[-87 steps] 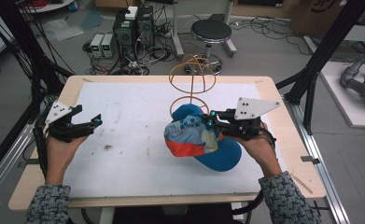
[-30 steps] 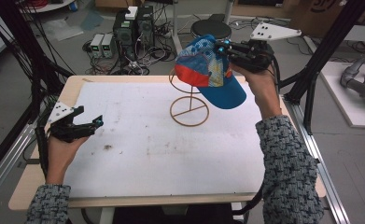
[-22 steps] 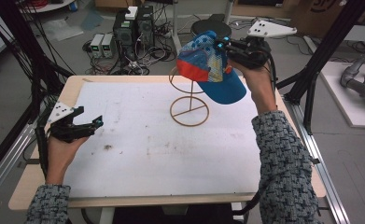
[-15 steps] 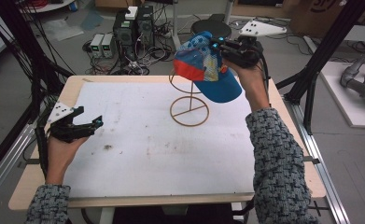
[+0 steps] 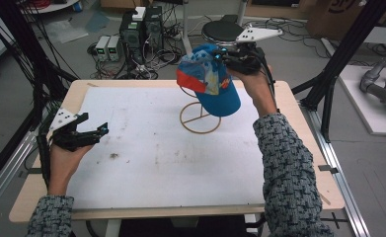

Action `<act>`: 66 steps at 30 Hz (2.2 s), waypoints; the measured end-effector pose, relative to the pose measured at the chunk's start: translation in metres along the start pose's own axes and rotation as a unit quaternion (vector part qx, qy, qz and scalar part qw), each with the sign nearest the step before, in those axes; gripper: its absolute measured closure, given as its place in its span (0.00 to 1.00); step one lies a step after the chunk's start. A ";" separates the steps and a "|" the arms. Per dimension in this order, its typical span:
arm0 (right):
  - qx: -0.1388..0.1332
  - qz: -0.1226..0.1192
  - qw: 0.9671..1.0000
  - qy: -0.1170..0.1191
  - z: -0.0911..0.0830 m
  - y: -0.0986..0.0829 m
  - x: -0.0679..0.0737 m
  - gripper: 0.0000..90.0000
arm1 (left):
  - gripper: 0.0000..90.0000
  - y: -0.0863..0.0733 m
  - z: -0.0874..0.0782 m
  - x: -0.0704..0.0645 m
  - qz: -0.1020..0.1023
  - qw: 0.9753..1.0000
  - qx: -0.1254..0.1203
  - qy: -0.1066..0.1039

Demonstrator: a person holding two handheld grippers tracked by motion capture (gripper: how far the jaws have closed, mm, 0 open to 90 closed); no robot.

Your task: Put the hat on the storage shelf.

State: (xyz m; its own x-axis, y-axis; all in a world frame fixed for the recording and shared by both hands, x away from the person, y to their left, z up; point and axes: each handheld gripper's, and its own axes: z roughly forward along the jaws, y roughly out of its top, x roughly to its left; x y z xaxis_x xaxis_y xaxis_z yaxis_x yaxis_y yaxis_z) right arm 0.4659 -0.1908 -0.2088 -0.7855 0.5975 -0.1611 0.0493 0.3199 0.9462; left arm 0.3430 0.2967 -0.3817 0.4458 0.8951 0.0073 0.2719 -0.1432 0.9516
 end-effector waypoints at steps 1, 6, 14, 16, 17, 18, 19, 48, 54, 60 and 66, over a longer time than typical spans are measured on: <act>0.001 0.001 1.000 -0.001 0.000 0.000 0.000 1.00 | 0.19 0.000 0.000 0.000 0.000 1.000 0.000 0.000; 0.031 0.000 1.000 0.000 0.009 -0.005 0.001 1.00 | 0.19 0.000 0.000 -0.001 -0.001 1.000 -0.001 -0.001; 0.039 0.002 0.999 0.005 0.014 -0.007 0.002 0.99 | 0.19 0.000 0.000 0.000 0.000 1.000 0.000 -0.001; 0.039 0.003 0.999 0.007 0.014 -0.008 0.002 0.97 | 0.19 0.000 0.000 0.000 0.001 1.000 0.000 0.000; 0.039 0.006 0.999 0.008 0.013 -0.009 0.002 0.96 | 0.19 0.000 0.000 0.000 0.001 1.000 0.000 0.000; 0.040 0.006 0.999 0.009 0.013 -0.009 0.001 0.95 | 0.19 0.000 0.000 0.000 0.000 1.000 0.000 0.000; 0.042 0.006 0.999 0.008 0.012 -0.010 0.001 0.92 | 0.19 0.000 0.000 0.000 0.000 1.000 -0.001 -0.001; 0.053 0.082 0.994 -0.057 -0.073 -0.075 -0.015 0.35 | 0.19 0.000 0.005 -0.005 0.007 1.000 0.005 -0.002; 0.043 0.086 0.994 -0.061 -0.093 -0.092 0.000 0.28 | 0.19 0.001 0.007 -0.006 0.010 1.000 0.004 -0.003; 0.037 0.082 0.995 -0.050 -0.109 -0.108 0.022 0.24 | 0.19 0.001 0.008 -0.007 0.013 1.000 0.007 -0.004; 0.033 0.087 0.995 -0.046 -0.118 -0.138 0.039 0.21 | 0.19 0.001 0.008 -0.008 0.015 1.000 0.009 -0.004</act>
State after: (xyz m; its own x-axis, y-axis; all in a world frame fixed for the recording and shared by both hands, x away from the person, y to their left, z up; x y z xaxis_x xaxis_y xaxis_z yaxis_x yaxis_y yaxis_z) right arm 0.3560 -0.2986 -0.3128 -0.7022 0.7115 -0.0247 0.2226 0.2525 0.9416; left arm 0.3462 0.2865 -0.3832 0.4598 0.8874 0.0331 0.2733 -0.1768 0.9455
